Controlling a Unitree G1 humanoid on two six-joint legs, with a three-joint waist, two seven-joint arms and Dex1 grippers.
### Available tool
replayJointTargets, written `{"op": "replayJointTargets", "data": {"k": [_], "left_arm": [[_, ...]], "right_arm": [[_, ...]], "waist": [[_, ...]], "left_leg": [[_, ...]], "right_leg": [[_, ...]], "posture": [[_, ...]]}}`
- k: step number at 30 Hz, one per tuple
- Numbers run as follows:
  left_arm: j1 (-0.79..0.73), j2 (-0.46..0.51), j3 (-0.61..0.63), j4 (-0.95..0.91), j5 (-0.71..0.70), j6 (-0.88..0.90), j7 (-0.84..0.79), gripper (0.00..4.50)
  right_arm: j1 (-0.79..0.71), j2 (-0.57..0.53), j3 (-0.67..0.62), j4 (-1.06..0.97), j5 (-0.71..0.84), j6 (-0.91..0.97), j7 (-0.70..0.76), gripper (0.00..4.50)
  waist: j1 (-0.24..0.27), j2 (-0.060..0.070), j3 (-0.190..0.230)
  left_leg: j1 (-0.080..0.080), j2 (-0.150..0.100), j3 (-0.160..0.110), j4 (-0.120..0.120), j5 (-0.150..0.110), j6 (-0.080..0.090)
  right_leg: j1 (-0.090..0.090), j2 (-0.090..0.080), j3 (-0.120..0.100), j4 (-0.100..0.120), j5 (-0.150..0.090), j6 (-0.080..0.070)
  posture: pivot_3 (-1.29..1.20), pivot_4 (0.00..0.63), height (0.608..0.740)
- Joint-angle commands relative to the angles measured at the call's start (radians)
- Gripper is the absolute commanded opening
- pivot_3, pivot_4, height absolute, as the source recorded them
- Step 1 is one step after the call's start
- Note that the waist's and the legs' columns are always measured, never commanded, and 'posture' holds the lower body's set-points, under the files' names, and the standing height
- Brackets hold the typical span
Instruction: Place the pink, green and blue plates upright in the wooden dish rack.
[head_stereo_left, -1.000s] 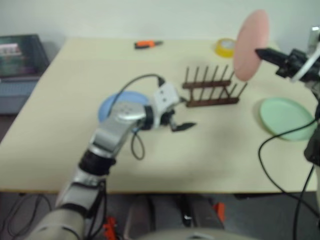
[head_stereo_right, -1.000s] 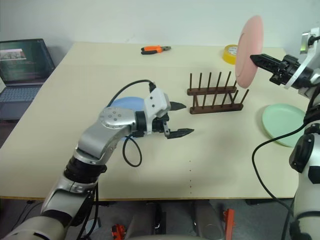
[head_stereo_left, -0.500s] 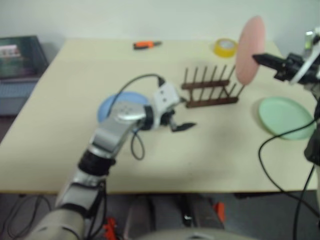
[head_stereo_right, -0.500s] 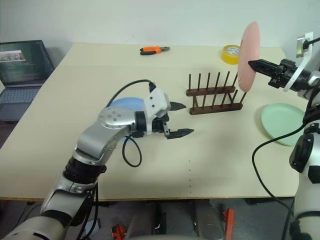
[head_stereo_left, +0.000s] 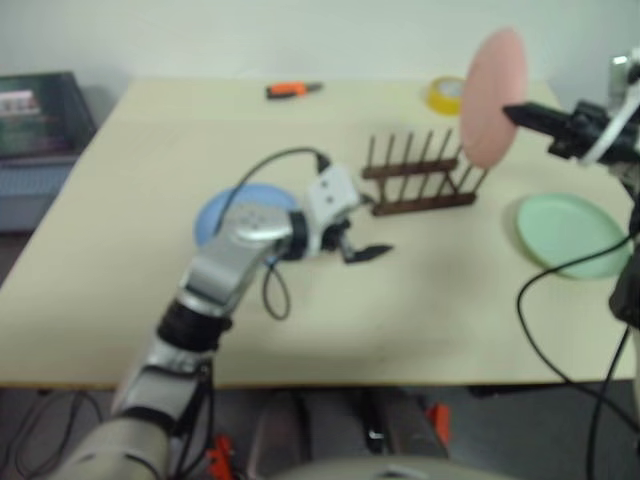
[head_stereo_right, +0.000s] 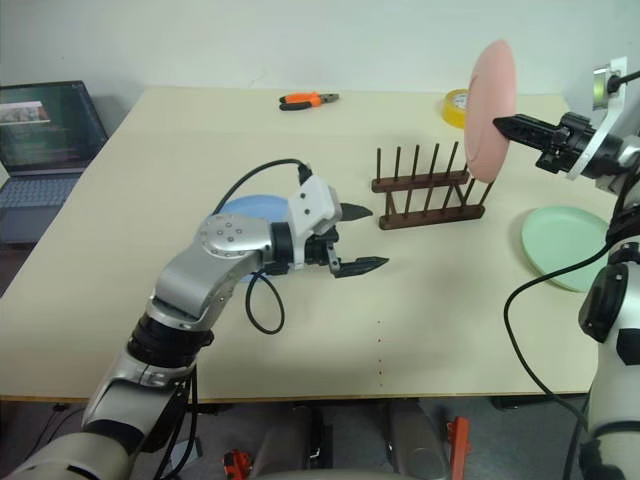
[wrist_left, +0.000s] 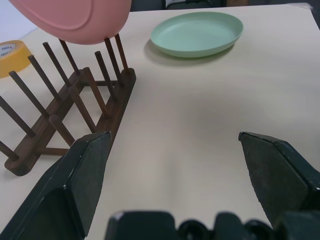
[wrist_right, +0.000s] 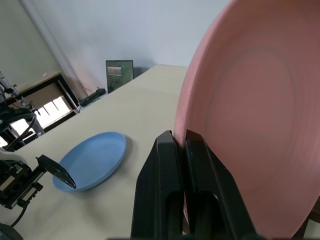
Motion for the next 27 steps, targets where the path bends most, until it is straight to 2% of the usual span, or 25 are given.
{"op": "replayJointTargets", "data": {"k": [1,18,27], "left_arm": [[-0.007,-0.003,0.017,-0.040,-0.003,-0.008,0.008,4.50],[-0.009,-0.022,0.002,-0.043,0.001,-0.012,0.014,4.50],[-0.006,-0.021,0.001,-0.050,0.006,-0.009,0.015,4.50]], "right_arm": [[-0.017,-0.010,0.011,-0.019,-0.015,-0.016,-0.003,0.04],[-0.046,-0.020,0.048,0.028,-0.077,-0.067,-0.010,0.04],[-0.034,-0.004,0.054,-0.012,-0.083,-0.039,-0.024,0.04]], "waist": [[0.000,0.000,0.000],[0.000,0.000,0.000],[0.000,0.000,0.000]], "left_leg": [[0.000,0.000,0.000,0.000,0.000,0.000],[0.001,0.000,0.001,0.000,0.000,0.000],[0.002,0.000,0.001,0.000,0.000,0.000]], "right_leg": [[0.000,0.000,0.000,0.000,0.000,0.000],[0.000,0.000,0.001,0.000,0.000,0.000],[0.000,0.000,0.002,0.001,0.000,0.000]], "posture": [[0.00,0.150,0.740],[0.00,0.150,0.740],[0.00,0.150,0.740]]}}
